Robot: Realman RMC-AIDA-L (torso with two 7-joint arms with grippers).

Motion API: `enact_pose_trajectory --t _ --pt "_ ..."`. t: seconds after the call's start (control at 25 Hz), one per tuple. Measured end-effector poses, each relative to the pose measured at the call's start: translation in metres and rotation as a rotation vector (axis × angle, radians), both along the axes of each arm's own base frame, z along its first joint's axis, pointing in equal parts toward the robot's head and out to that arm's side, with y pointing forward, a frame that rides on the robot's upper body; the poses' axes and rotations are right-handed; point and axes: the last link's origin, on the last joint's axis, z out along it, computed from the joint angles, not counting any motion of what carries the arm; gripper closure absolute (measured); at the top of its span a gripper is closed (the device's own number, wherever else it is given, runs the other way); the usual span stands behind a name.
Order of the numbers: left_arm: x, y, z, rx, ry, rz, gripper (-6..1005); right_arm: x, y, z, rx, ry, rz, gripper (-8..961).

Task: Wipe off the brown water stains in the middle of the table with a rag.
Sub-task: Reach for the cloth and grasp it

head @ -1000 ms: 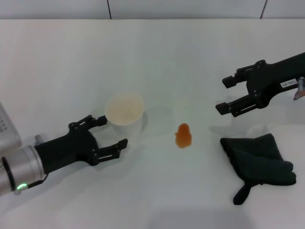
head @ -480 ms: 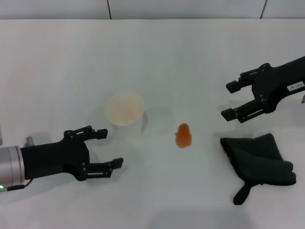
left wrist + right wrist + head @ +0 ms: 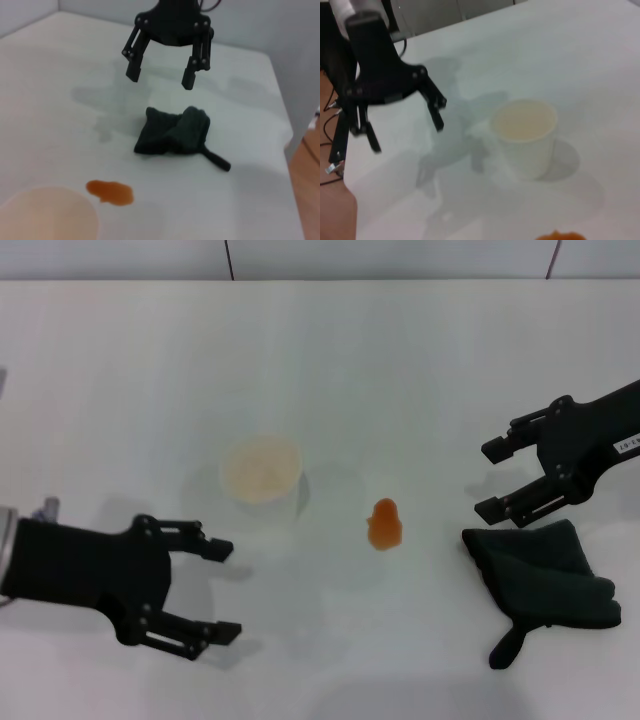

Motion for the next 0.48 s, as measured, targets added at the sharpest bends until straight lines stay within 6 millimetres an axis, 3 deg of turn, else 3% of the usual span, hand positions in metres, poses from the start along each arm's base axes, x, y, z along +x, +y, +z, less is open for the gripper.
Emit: enact_pose_trajectory --t 0.16,0.48 --pt "0.016 0.007 0.013 -0.001 0.077 -0.027 105 0.004 -0.002 -0.002 -0.006 -0.062 -0.036 125" --pt "0.031 0.016 0.011 -0.061 0.159 -0.034 104 0.015 -0.003 -0.014 -0.022 -0.192 -0.109 126"
